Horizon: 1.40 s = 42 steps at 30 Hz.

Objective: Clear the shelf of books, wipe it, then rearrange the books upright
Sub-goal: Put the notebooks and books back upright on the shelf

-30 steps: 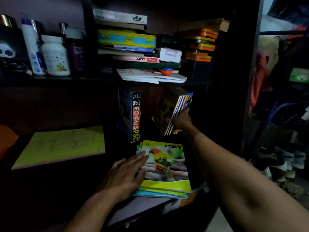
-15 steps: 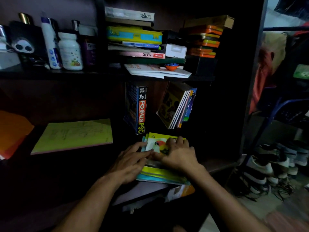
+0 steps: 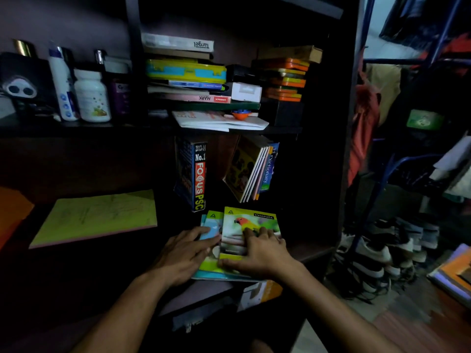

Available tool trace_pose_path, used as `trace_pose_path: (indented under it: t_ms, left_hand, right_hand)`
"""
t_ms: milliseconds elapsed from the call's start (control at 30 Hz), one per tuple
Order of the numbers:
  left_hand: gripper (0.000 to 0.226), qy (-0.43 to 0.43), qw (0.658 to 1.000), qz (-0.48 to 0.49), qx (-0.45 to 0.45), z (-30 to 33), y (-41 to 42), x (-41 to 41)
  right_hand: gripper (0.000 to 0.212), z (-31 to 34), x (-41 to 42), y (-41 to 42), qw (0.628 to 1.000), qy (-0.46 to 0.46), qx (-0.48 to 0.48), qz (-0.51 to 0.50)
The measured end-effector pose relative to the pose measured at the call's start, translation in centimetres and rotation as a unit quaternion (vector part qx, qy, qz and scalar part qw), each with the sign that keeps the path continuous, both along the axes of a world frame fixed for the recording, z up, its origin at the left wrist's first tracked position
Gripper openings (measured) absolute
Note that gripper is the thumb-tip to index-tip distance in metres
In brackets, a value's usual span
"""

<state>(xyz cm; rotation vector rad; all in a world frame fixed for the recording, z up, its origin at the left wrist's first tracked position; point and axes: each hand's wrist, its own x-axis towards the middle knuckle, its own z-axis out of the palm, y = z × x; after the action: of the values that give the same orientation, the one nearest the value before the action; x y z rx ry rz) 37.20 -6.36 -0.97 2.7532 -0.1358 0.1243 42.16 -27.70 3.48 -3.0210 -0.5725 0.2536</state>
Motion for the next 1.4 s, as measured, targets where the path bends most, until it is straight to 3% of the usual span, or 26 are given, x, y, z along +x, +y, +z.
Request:
trace_pose_path:
  t_ms: [133, 300, 400, 600, 700, 833, 967, 1067, 1233, 1400]
  left_hand:
    - [0.044, 0.009, 0.999, -0.004, 0.042, 0.5, -0.5, -0.4]
    - [0.053, -0.019, 0.999, 0.01, 0.042, 0.4, -0.9, -0.6]
    - [0.043, -0.03, 0.999, 0.006, 0.032, 0.0, -0.5, -0.2]
    - [0.041, -0.026, 0.999, 0.015, 0.023, 0.0, -0.7, 0.0]
    - [0.041, -0.028, 0.999, 0.013, 0.019, 0.0, -0.6, -0.1]
    - [0.042, -0.026, 0.999, 0.012, 0.022, -0.1, -0.6, 0.0]
    - [0.041, -0.033, 0.999, 0.01, 0.005, -0.7, -0.2, 0.1]
    - [0.039, -0.037, 0.999, 0.009, 0.002, -0.6, -0.3, 0.1]
    - [0.039, -0.037, 0.999, 0.01, 0.001, -0.6, -0.2, 0.2]
    - [0.039, -0.034, 0.999, 0.01, 0.005, -0.7, -0.3, 0.2]
  right_hand:
    - [0.134, 0.9, 0.3, -0.1, 1.0, -0.018, 0.004, -0.017]
    - [0.092, 3.1, -0.2, 1.2, 0.999, -0.021, -0.026, 0.027]
    - [0.055, 4.6, 0.0, 1.2, 0.992, -0.093, -0.067, 0.053]
    - [0.026, 6.8, 4.0, -3.9, 0.988, -0.147, -0.047, 0.017]
    - [0.023, 7.5, 5.7, -6.7, 0.972, -0.209, 0.102, -0.041]
    - [0.024, 7.9, 7.4, -7.5, 0.899, -0.203, 0.362, -0.138]
    - [0.03, 6.8, 9.3, -6.5, 0.845, -0.2, 0.467, -0.166]
    - [0.025, 6.2, 10.8, -5.9, 0.82, -0.212, 0.508, -0.159]
    - [0.025, 4.5, 11.8, -6.2, 0.861, -0.205, 0.433, -0.17]
    - [0.031, 4.7, 12.4, -6.8, 0.866, -0.206, 0.416, -0.185]
